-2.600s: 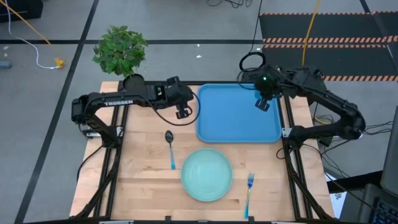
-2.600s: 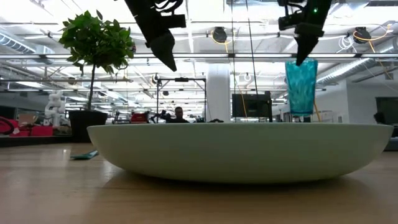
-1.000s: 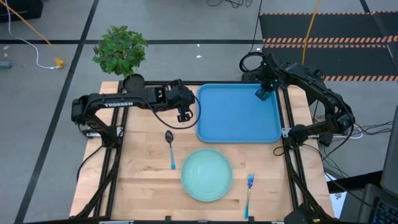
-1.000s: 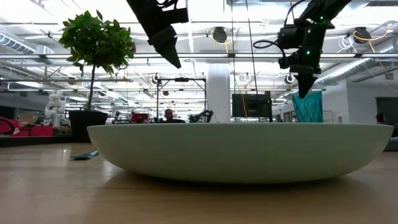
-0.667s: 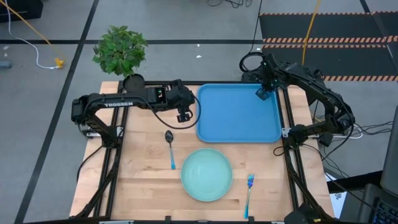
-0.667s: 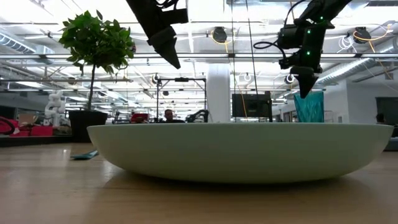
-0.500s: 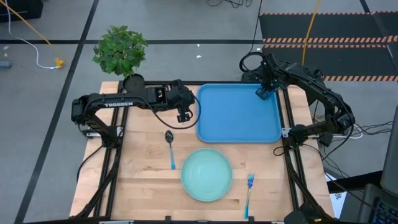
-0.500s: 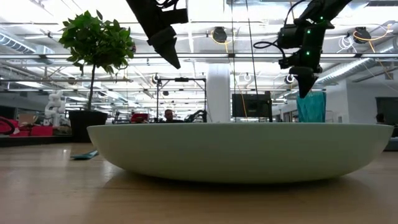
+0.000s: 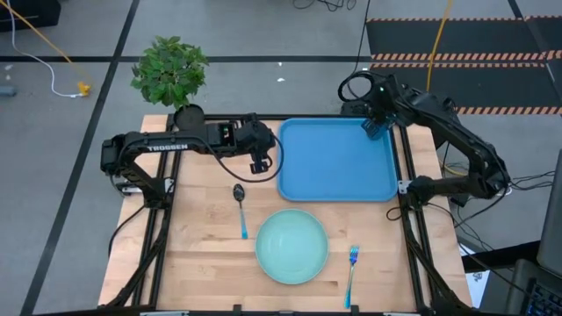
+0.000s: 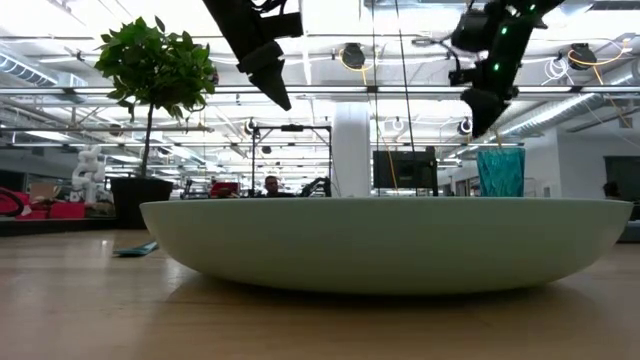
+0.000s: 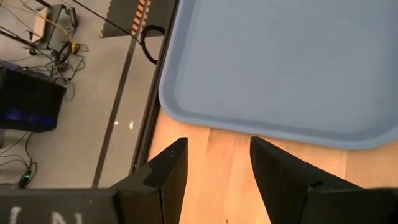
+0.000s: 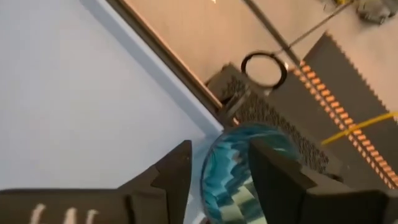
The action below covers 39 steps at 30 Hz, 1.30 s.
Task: Pick and place plate/cup/fork/spoon on tray
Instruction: Put the light blue plate in the blue serving tray
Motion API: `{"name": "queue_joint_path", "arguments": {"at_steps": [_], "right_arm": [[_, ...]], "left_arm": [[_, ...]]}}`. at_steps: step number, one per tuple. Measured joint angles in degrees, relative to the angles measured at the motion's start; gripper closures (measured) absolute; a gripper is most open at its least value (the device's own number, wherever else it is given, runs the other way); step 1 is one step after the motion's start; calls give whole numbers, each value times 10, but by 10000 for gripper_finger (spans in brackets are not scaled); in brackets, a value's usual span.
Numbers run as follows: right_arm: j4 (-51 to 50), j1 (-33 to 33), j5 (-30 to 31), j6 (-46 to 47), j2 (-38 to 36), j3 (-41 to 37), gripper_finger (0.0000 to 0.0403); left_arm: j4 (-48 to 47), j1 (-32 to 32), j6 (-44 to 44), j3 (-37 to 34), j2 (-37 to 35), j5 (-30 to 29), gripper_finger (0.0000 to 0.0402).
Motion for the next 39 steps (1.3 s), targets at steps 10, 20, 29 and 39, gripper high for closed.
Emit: {"name": "queue_joint_path", "arguments": {"at_steps": [10,20,29,39], "right_arm": [[8,158,-85,75,-130,0,233],[142,431,-120,133,-227,-115,236],[304,615,-39,120,-189,-229,236],[337,655,-28,123,-132,-229,236]], "left_arm": [[0,-76,39,0,0,1,227],[-12,-258,-7,-26,0,38,227],[129,-447,-1,-118,1,39,227],[181,-486,0,-130,105,89,227]]}}
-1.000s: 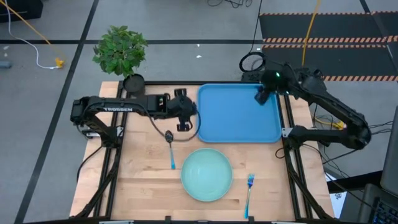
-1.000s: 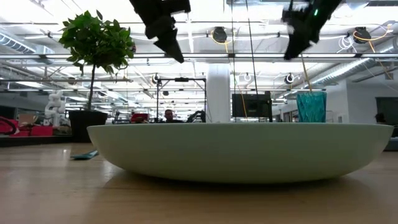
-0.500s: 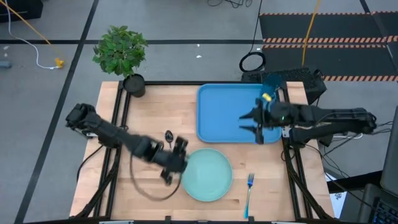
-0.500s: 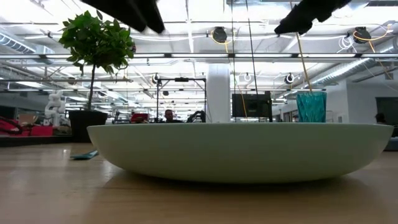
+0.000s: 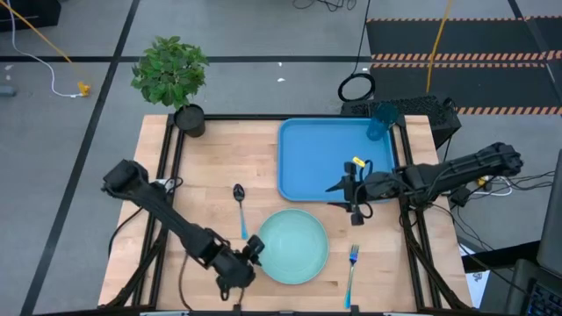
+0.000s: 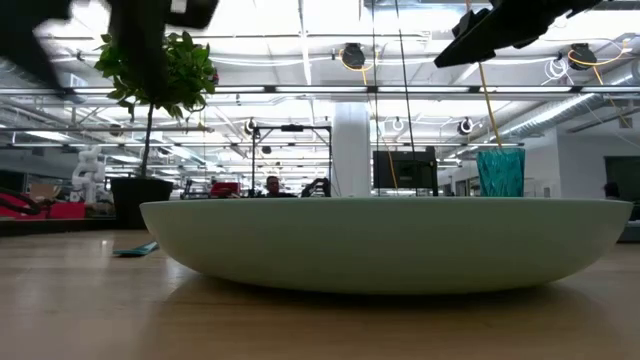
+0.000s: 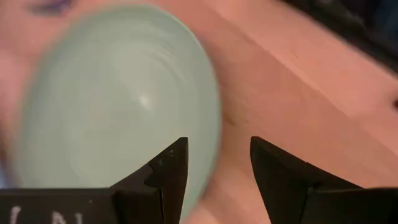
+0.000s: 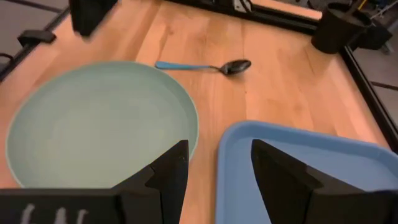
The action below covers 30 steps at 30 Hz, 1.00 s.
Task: Pick and place plate/cup/fork/spoon on tray
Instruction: Put the light blue plate in the blue serving tray
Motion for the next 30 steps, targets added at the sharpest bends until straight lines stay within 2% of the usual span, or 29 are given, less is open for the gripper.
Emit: {"name": "queue_joint_path", "arguments": {"at_steps": [10,12,15,20,24,30], "right_arm": [[0,0,-1,-3,0,0,236],[-2,0,-2,-6,0,0,236],[-2,0,-2,-16,0,0,236],[-1,0,-1,-17,0,0,236],[-1,0,-1,-9,0,0,236],[-4,0,8,2,-21,0,236]], "left_arm": [[45,10,85,0,101,-19,231],[51,12,115,0,106,-20,248],[55,13,156,0,106,-19,295],[60,16,180,0,85,-13,384],[58,11,191,0,52,7,387],[52,3,239,0,-17,-2,394]]}}
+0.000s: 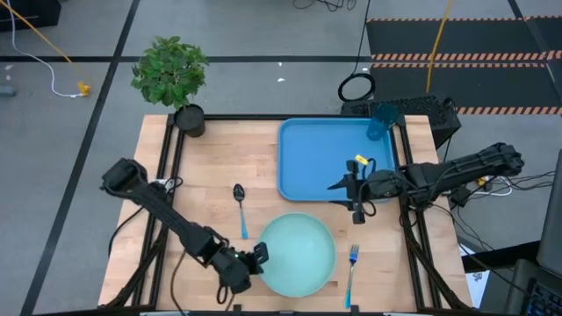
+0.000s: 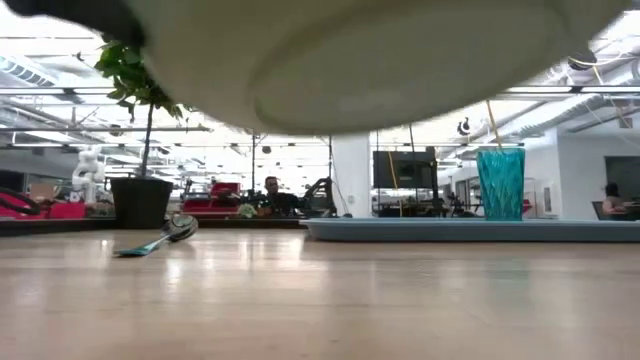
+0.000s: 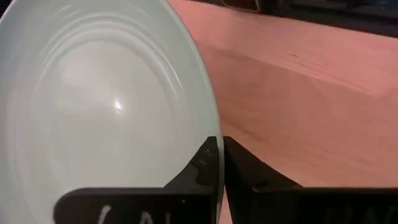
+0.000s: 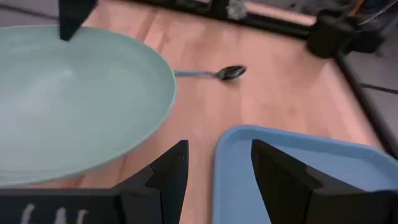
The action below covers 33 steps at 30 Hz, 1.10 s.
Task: Pick and place plate/cup/fork/spoon on tray
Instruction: Put the light blue plate in the blue serving tray
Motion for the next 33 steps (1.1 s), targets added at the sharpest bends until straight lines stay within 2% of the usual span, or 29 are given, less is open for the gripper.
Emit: {"name": "queue_joint_path", "arguments": {"at_steps": [6,10,14,19,22,24,28,33], "right_arm": [[-31,15,83,21,-68,0,236],[-44,34,141,26,-111,1,236],[-46,54,215,10,-139,1,236],[-46,67,309,-20,-157,1,236],[-45,67,323,-34,-165,2,236],[-33,67,324,-52,-170,1,236],[23,67,365,-108,-175,2,236],[60,67,383,-160,-178,2,236]], "left_arm": [[-18,37,66,0,-49,-56,388],[-15,94,137,0,-55,-53,394],[3,176,178,0,-47,-13,393],[83,278,221,0,-28,62,396],[118,332,242,0,-9,121,396],[153,362,264,8,11,140,394],[142,407,264,79,61,153,396],[66,437,259,172,140,170,392]]}}
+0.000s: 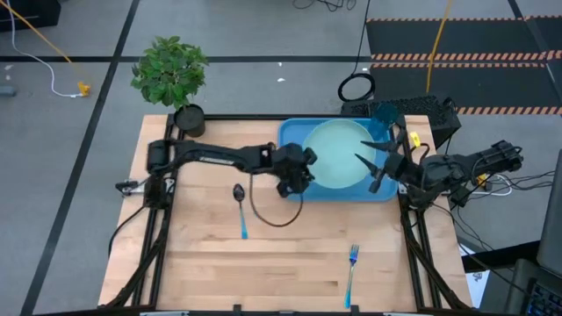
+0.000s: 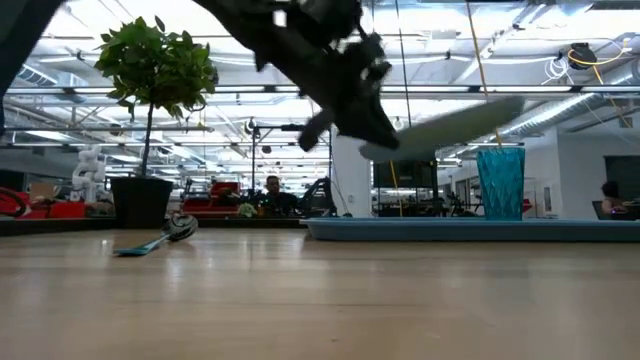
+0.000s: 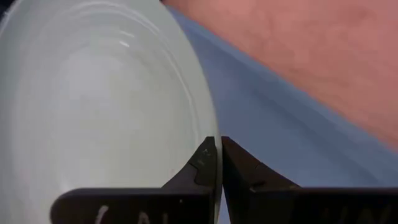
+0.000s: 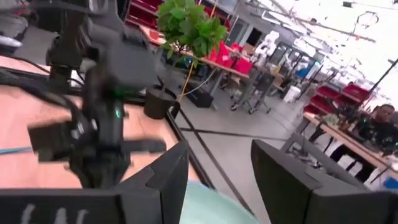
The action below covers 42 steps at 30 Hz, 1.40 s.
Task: Pick and place plate/cup/fork/spoon on tray
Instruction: Put the light blue plate in the blue serving tray
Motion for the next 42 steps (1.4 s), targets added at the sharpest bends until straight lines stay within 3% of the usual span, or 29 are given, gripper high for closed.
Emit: {"name": "queue_joint_path", "arguments": {"at_steps": [10,20,42], "right_arm": [[1,0,0,-11,0,0,236],[-7,0,0,0,2,0,236],[-1,0,-1,8,9,0,236]], "left_arm": [[-29,30,11,78,101,17,389],[-9,46,1,75,106,70,395],[68,47,12,75,160,53,386]]}}
